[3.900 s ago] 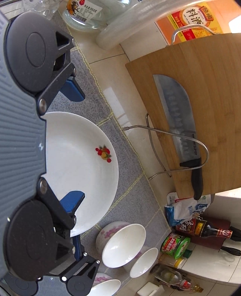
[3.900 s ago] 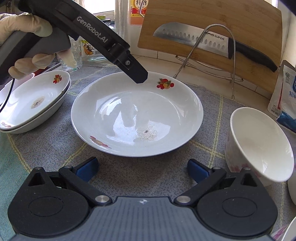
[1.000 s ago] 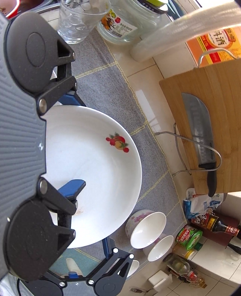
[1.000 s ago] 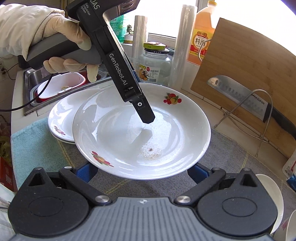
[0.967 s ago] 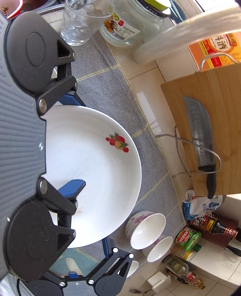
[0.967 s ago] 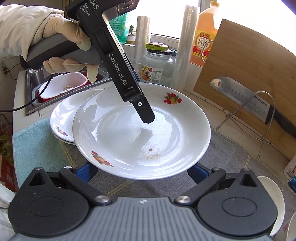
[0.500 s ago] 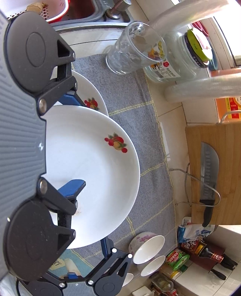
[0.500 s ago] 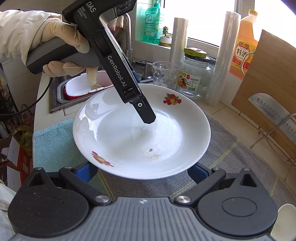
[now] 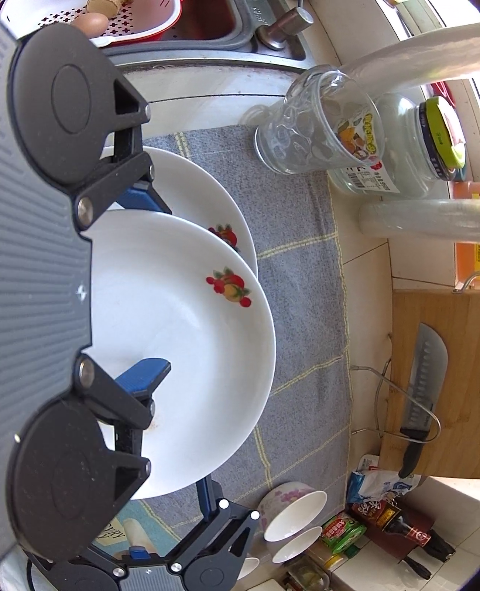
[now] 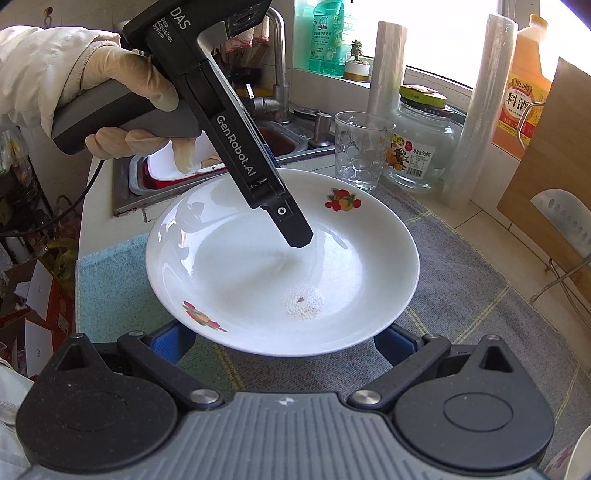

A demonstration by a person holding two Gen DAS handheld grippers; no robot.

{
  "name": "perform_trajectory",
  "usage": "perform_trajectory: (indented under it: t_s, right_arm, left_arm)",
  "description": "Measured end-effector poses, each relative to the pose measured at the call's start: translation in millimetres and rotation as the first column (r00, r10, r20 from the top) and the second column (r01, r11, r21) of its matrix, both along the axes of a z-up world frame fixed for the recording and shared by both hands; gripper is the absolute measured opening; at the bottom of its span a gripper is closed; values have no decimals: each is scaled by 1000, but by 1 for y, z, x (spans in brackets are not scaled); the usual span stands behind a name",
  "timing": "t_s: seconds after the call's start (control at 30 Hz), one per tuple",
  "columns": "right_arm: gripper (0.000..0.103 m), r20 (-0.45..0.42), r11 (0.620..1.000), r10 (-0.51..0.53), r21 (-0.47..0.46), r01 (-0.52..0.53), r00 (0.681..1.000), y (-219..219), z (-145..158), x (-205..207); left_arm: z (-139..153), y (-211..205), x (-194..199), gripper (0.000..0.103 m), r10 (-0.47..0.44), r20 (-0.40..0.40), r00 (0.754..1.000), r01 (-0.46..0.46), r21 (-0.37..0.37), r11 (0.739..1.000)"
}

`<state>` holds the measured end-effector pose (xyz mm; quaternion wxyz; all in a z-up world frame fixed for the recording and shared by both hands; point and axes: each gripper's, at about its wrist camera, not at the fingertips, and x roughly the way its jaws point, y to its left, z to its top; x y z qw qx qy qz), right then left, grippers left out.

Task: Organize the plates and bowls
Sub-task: 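Lift the fruit-print plate with the left tool and carry it toward the plate stack, then lower the plate onto the stack and open the left tool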

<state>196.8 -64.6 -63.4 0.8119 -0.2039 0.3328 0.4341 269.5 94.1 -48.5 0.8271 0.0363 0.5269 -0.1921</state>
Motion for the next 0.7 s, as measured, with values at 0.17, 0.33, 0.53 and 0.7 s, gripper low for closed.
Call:
perform_trajectory:
  t_s: [0.17, 0.33, 0.53, 0.7]
  right_arm:
    - [103, -4, 1000, 0, -5, 0, 1000, 2, -1, 1]
    - [103, 2, 1000, 4, -11, -4, 1000, 5, 0, 2]
    - [103, 2, 1000, 7, -14, -7, 1000, 5, 1, 1]
    - [103, 0, 1000, 11, -7, -11, 1000, 4, 1, 0]
  left_arm:
    - [-6, 3, 3, 79, 5, -11, 1000, -5, -8, 1000]
    - [-12, 6, 5, 79, 7, -27, 1000, -7, -11, 1000]
    - [-14, 9, 8, 79, 2, -39, 999, -3, -15, 1000]
    - [-15, 8, 10, 80, -5, -48, 999, 5, -13, 1000]
